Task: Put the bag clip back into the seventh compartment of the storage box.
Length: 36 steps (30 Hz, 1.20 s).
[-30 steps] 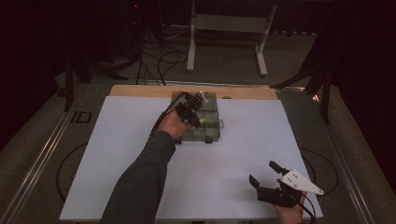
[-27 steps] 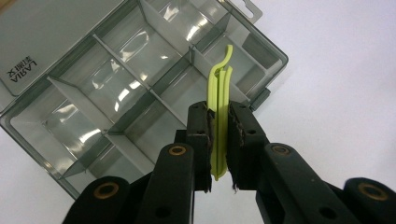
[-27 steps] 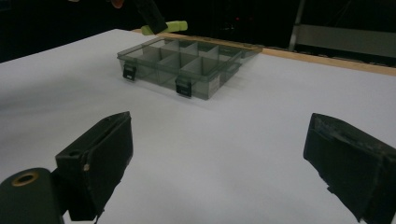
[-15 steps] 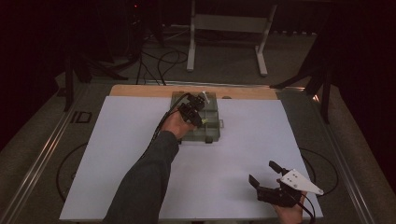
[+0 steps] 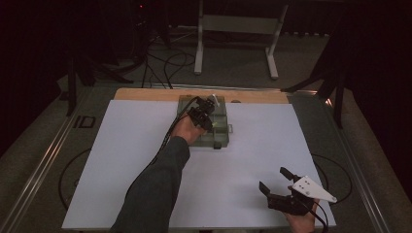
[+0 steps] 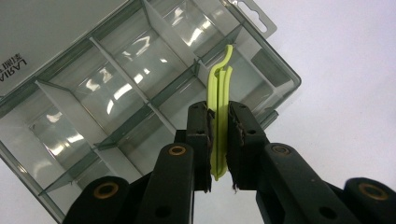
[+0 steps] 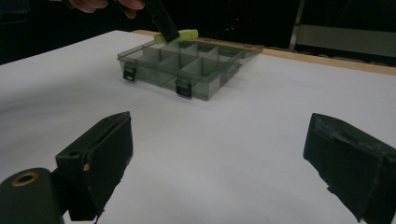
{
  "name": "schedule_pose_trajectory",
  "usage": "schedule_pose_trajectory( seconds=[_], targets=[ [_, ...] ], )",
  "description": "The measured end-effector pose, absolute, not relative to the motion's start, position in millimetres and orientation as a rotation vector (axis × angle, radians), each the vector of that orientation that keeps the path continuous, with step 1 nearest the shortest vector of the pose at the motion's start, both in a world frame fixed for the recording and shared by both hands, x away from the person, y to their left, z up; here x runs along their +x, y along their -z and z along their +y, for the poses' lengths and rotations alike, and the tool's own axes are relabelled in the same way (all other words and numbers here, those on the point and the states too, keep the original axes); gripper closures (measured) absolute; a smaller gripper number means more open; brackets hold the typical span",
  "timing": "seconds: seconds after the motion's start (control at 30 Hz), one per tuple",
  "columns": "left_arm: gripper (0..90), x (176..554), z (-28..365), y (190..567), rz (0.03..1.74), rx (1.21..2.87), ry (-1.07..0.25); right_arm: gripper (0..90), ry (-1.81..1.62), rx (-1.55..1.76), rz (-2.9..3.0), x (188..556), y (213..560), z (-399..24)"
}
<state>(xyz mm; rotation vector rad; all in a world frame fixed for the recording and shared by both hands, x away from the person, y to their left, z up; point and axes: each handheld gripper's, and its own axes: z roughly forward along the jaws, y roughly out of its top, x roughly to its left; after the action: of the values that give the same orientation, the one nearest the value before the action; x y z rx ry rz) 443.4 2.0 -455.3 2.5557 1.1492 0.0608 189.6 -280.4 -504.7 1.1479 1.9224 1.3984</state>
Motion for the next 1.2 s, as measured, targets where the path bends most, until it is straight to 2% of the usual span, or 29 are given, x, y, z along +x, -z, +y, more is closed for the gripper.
schedule_pose_trajectory(
  seconds=[1.2],
  targets=[
    [80.2,445,-2,473,1.278,2.509,-0.081,8.0,-1.396,1.141,1.919,189,504,-280]
  ],
)
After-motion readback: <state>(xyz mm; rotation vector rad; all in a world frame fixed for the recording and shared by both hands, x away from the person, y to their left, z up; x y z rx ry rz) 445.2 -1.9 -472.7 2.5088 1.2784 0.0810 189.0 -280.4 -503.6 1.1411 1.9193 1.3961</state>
